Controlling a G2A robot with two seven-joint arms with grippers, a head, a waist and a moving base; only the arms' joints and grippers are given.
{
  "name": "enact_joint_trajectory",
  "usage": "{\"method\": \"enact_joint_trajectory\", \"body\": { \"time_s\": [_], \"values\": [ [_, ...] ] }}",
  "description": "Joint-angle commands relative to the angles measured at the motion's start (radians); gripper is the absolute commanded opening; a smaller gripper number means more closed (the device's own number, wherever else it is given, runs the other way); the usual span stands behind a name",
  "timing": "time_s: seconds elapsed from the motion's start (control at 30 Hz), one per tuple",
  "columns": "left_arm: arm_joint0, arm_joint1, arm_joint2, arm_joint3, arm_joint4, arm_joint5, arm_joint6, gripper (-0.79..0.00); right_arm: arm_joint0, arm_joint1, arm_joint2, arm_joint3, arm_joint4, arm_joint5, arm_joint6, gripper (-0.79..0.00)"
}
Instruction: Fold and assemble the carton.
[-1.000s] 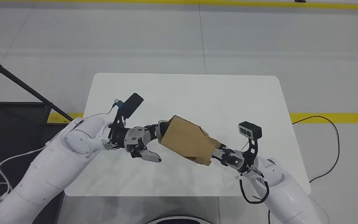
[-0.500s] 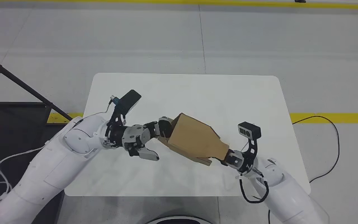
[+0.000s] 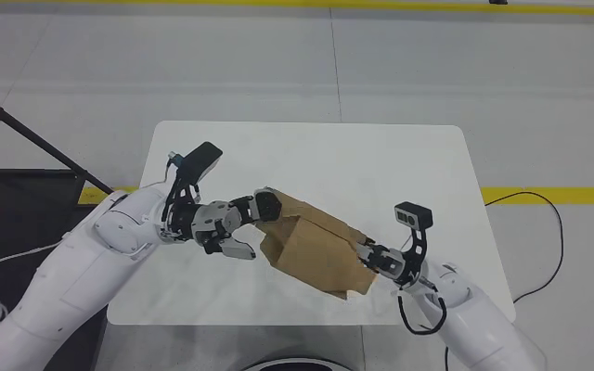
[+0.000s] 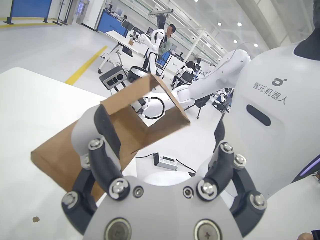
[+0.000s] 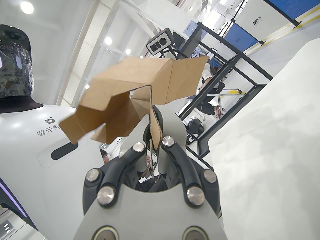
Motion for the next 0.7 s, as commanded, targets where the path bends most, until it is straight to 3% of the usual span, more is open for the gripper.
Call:
{"method": "enact_joint_trajectory", "body": {
  "time_s": [0.0, 0.5, 0.67],
  "values": [
    [0.006, -0.001, -0.007, -0.007, 0.007, 0.0, 0.0, 0.0, 0.003, 0.001, -0.002, 0.0, 0.002, 0.0, 0.0, -0.785],
    [0.02, 0.008, 0.001, -0.01, 0.001, 0.0, 0.0, 0.0, 0.005, 0.007, 0.002, 0.013, 0.018, 0.0, 0.0, -0.785],
    [0.016, 0.024, 0.048, -0.021, -0.002, 0.0, 0.0, 0.0, 0.001, 0.005, 0.009, 0.014, 0.018, 0.0, 0.0, -0.785]
  ]
}}
